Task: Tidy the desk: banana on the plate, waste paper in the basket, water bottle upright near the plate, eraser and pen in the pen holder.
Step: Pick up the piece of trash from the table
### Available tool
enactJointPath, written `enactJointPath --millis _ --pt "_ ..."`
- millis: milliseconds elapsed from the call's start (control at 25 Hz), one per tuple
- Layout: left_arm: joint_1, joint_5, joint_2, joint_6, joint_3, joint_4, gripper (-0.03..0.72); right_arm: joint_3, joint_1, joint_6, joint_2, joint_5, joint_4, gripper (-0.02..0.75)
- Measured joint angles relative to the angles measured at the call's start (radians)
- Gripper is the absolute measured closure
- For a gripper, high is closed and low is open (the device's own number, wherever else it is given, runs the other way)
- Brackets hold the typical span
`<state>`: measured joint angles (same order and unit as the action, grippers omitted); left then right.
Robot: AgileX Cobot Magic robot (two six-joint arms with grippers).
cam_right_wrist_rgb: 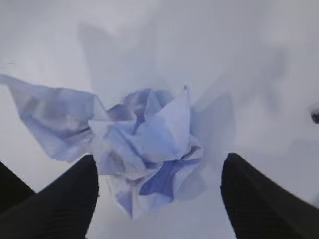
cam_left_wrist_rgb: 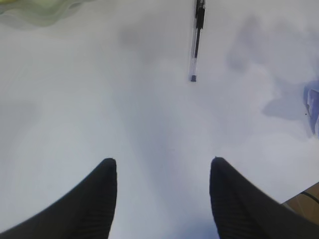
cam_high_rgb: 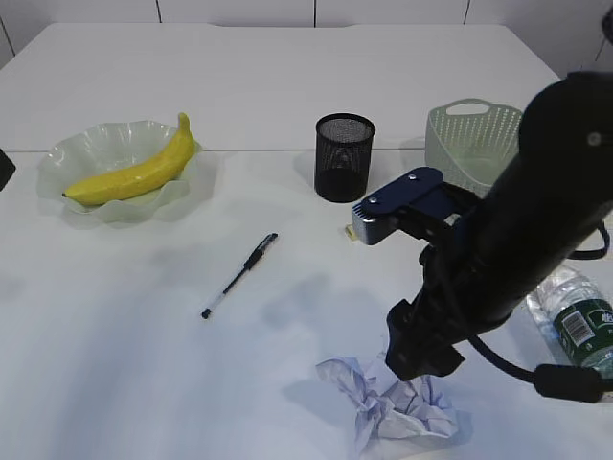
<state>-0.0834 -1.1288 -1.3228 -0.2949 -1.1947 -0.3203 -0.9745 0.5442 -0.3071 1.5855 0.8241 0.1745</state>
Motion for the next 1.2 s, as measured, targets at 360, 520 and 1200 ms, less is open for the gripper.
enactJointPath --millis 360,520,1200 --pt "0.0 0.0 0.0 0.0 0.0 0.0 0.257 -0.1 0.02 -0.081 0.083 0.061 0.003 0.131" --pt "0.0 0.0 0.0 0.0 0.0 0.0 0.257 -0.1 0.068 -0.087 0.103 0.067 -0.018 0.13" --pt "0.0 0.0 0.0 0.0 0.0 0.0 0.26 -0.101 0.077 -0.087 0.258 0.05 -0.062 0.205"
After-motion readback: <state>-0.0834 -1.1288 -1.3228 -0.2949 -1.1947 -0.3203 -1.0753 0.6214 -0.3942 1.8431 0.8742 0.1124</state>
